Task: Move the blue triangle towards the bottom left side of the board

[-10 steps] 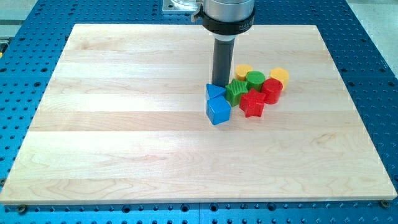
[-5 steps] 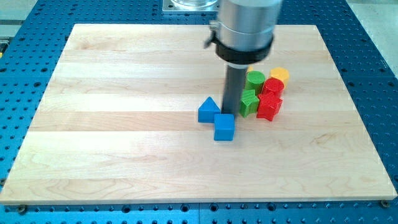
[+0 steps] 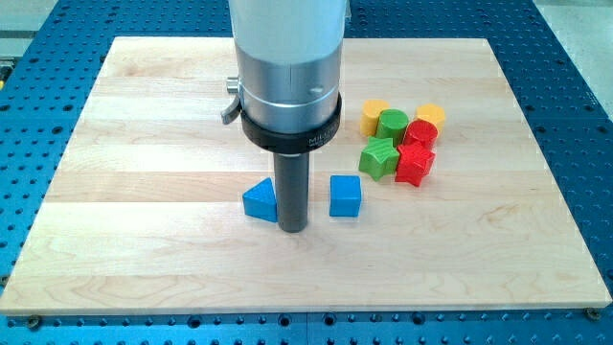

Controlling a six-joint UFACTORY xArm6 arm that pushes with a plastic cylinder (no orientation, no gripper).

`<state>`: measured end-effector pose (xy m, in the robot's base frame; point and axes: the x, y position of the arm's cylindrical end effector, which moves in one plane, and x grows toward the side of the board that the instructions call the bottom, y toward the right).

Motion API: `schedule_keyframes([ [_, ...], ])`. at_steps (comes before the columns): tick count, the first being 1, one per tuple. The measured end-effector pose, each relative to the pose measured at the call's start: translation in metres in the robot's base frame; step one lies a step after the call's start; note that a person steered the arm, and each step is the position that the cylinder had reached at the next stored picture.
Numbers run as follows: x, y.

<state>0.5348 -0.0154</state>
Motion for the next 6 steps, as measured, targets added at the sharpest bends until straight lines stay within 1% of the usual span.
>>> schedule_keyframes([
  [2, -0.013, -0.067],
  [3, -0.039, -0.077],
  [4, -0.047, -0.046],
  [5, -0.044, -0.030],
  [6, -0.086, -0.030],
])
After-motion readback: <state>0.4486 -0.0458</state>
